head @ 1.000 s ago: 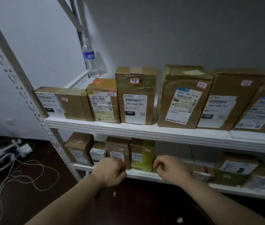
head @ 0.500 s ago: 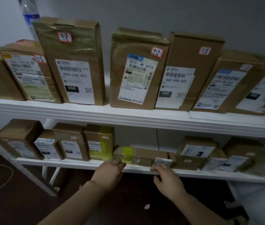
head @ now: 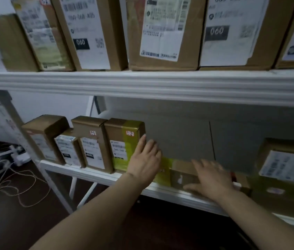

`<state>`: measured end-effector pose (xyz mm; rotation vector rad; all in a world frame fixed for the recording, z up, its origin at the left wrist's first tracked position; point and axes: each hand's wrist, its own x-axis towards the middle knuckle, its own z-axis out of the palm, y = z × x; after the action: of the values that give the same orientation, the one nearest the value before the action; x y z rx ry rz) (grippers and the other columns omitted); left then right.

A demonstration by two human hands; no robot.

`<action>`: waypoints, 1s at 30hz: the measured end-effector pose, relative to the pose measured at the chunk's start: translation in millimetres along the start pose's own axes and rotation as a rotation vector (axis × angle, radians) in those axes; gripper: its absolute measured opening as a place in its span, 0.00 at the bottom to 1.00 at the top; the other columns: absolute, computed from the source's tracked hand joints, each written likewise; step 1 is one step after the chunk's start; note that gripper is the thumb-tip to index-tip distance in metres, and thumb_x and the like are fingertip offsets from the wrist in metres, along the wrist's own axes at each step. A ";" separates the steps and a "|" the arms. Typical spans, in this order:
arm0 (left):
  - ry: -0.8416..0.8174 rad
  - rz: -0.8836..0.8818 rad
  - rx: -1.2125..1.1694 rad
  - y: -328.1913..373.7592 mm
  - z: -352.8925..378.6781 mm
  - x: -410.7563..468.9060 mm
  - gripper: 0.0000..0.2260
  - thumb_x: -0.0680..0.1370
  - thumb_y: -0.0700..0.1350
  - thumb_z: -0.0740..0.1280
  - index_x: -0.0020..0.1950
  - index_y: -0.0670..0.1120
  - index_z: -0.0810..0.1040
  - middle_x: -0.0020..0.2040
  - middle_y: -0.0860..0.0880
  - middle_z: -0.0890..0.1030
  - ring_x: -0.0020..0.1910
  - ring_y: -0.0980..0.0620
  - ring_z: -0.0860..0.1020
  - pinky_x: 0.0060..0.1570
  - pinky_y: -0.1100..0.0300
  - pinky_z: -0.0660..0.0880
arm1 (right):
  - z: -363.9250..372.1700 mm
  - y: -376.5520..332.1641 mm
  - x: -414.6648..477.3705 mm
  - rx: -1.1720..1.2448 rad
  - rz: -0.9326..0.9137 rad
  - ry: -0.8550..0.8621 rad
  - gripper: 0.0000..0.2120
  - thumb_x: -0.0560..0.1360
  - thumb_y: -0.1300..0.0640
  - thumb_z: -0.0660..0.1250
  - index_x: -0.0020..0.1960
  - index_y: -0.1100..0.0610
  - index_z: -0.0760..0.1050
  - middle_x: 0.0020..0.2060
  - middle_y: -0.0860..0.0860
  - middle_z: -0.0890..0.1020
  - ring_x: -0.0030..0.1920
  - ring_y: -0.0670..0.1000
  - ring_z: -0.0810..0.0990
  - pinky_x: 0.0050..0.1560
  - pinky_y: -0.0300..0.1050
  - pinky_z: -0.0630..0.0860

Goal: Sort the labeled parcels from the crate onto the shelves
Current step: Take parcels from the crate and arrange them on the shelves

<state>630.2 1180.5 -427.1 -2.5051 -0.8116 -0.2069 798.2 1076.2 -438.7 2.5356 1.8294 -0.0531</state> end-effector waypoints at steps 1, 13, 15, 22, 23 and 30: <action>0.120 -0.072 -0.079 -1.6 5.5 -7.7 0.17 0.70 0.44 0.62 0.57 0.44 0.78 0.59 0.43 0.76 0.65 0.40 0.69 0.71 0.46 0.49 | 7.1 -0.3 -0.2 -0.001 0.006 0.025 0.47 0.68 0.27 0.60 0.76 0.51 0.51 0.72 0.52 0.64 0.71 0.54 0.63 0.69 0.46 0.59; 0.099 -0.771 -0.564 -28.4 118.2 -111.0 0.27 0.76 0.43 0.62 0.73 0.39 0.58 0.73 0.38 0.55 0.73 0.41 0.54 0.71 0.54 0.55 | -9.2 -100.6 64.4 0.855 -0.172 0.353 0.50 0.66 0.46 0.76 0.77 0.56 0.50 0.73 0.56 0.64 0.72 0.56 0.65 0.69 0.53 0.67; -0.093 -0.684 -0.568 -29.1 128.4 -117.9 0.31 0.77 0.45 0.61 0.76 0.39 0.51 0.76 0.40 0.46 0.76 0.42 0.47 0.74 0.55 0.51 | -21.1 -112.1 70.8 0.882 -0.155 0.351 0.52 0.65 0.46 0.77 0.77 0.56 0.49 0.72 0.55 0.65 0.71 0.56 0.66 0.68 0.52 0.68; -0.288 -0.533 -0.355 -49.4 130.8 -117.4 0.32 0.77 0.47 0.60 0.77 0.41 0.52 0.76 0.42 0.56 0.76 0.45 0.53 0.71 0.55 0.59 | -36.6 -130.3 83.7 0.821 -0.081 0.373 0.50 0.63 0.52 0.79 0.75 0.60 0.54 0.70 0.57 0.68 0.70 0.58 0.67 0.64 0.51 0.69; -0.284 -0.529 -0.338 -51.9 131.2 -117.8 0.31 0.76 0.48 0.61 0.76 0.42 0.54 0.75 0.42 0.59 0.75 0.45 0.56 0.69 0.55 0.62 | -35.8 -131.6 83.7 0.821 -0.075 0.376 0.48 0.64 0.53 0.79 0.74 0.59 0.56 0.70 0.57 0.69 0.69 0.58 0.68 0.63 0.51 0.70; -0.287 -0.510 -0.320 -60.2 128.7 -115.9 0.26 0.74 0.48 0.60 0.71 0.44 0.63 0.65 0.44 0.71 0.66 0.45 0.69 0.59 0.53 0.71 | -29.1 -137.6 84.1 0.851 -0.072 0.313 0.31 0.68 0.55 0.76 0.67 0.58 0.66 0.64 0.54 0.74 0.64 0.55 0.73 0.61 0.49 0.71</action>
<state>500.0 1228.0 -547.2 -2.6025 -1.6483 -0.1581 694.7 1200.2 -411.6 3.1378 2.4096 -0.5869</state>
